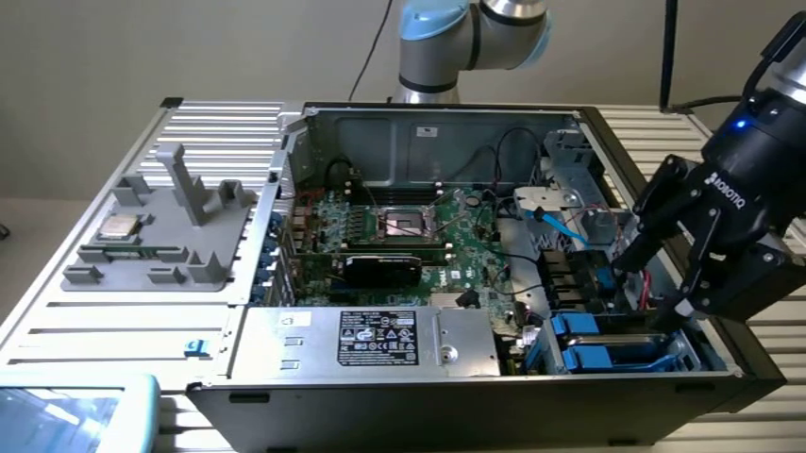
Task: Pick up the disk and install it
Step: 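Insert the first disk wire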
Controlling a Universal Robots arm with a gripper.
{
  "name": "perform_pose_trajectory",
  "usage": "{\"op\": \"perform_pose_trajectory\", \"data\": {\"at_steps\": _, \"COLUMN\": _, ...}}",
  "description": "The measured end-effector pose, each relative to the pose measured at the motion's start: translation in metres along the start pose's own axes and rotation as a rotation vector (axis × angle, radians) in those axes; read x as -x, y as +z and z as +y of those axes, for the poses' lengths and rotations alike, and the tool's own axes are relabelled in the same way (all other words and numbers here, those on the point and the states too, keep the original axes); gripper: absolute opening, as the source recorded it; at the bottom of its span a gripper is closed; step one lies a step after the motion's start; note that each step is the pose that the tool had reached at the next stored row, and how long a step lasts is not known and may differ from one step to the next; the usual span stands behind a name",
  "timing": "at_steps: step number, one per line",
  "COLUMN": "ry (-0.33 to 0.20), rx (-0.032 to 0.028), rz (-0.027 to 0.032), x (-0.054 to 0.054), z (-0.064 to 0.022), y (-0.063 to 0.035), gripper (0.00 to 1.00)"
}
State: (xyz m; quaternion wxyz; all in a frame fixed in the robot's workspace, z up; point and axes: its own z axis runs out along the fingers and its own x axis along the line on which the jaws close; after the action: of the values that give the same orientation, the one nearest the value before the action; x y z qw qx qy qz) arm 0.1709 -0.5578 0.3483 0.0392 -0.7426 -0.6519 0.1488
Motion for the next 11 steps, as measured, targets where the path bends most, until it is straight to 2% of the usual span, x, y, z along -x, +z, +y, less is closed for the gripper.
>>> {"op": "perform_pose_trajectory", "data": {"at_steps": 1, "ry": 0.000, "rx": 0.0002, "rz": -0.0018, "x": 0.001, "z": -0.0009, "y": -0.0032, "gripper": 0.71}}
{"op": "perform_pose_trajectory", "data": {"at_steps": 3, "ry": 0.002, "rx": 0.0008, "rz": -0.0076, "x": 0.002, "z": -0.0023, "y": -0.0085, "gripper": 0.83}}
{"op": "perform_pose_trajectory", "data": {"at_steps": 4, "ry": 0.003, "rx": 0.0013, "rz": -0.0114, "x": 0.002, "z": -0.0030, "y": -0.0108, "gripper": 0.83}}
{"op": "perform_pose_trajectory", "data": {"at_steps": 5, "ry": 0.005, "rx": 0.0017, "rz": -0.0162, "x": 0.002, "z": -0.0035, "y": -0.0128, "gripper": 0.95}}
{"op": "perform_pose_trajectory", "data": {"at_steps": 7, "ry": 0.007, "rx": 0.0028, "rz": -0.0254, "x": 0.003, "z": -0.0045, "y": -0.0165, "gripper": 0.99}}
{"op": "perform_pose_trajectory", "data": {"at_steps": 8, "ry": 0.008, "rx": 0.0031, "rz": -0.0282, "x": 0.003, "z": -0.0046, "y": -0.0170, "gripper": 0.99}}
{"op": "perform_pose_trajectory", "data": {"at_steps": 9, "ry": 0.009, "rx": 0.0033, "rz": -0.0304, "x": 0.003, "z": -0.0046, "y": -0.0170, "gripper": 0.99}}
{"op": "perform_pose_trajectory", "data": {"at_steps": 11, "ry": 0.009, "rx": 0.0034, "rz": -0.0310, "x": 0.003, "z": -0.0046, "y": -0.0171, "gripper": 0.99}}
